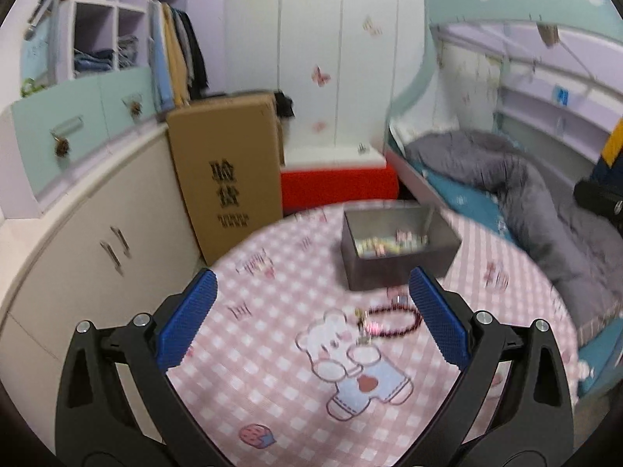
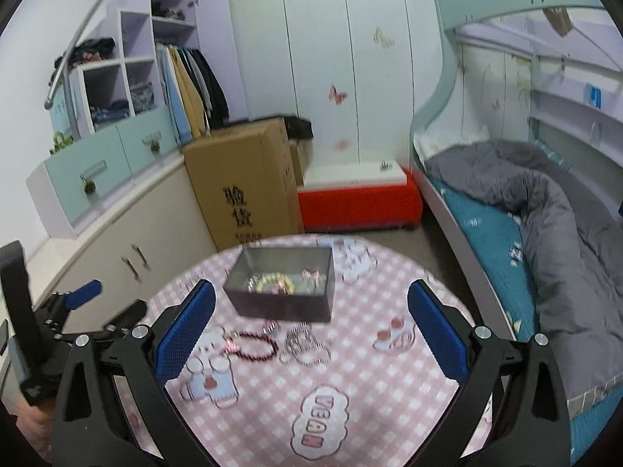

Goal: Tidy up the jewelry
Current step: 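Withdraw both grippers and move back to the remaining jewelry, then grasp the pink bear charm with the left gripper while the right grasps the silver chain necklace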

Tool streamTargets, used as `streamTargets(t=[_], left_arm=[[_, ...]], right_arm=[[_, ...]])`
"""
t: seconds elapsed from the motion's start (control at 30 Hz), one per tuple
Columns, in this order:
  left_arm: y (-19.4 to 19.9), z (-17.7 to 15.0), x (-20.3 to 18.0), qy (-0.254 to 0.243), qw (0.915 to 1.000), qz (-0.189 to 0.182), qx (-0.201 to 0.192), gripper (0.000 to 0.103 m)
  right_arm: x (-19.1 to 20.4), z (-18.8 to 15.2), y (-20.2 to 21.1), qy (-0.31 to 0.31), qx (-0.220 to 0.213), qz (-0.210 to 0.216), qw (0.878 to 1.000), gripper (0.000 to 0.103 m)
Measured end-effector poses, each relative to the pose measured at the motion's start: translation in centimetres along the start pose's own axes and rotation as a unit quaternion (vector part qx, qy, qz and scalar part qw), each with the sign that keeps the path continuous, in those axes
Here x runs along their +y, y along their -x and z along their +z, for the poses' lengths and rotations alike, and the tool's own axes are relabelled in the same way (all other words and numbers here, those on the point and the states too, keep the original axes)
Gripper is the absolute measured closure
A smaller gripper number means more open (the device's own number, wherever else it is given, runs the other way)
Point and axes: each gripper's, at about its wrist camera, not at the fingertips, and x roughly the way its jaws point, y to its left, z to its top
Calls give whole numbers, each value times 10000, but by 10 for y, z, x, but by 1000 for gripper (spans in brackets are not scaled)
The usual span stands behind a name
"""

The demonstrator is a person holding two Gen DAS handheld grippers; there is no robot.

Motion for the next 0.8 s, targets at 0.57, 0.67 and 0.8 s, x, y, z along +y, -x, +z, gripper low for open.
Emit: streamTargets(t=[0.57,0.67,0.8], left_arm=[[-113,-49,-25,-559,9896,-462,1245,18],[-116,-50,-25,-534,9891,-500,1281,24],[-122,-49,-23,-361,9855,-913,1382,64]], right_arm=[[-8,-35,-36,-51,938,-125,9955,8],[-5,-38,-42,10,1042,-72,9945,8],[1,-44,-52,104,1239,20,9922,8]])
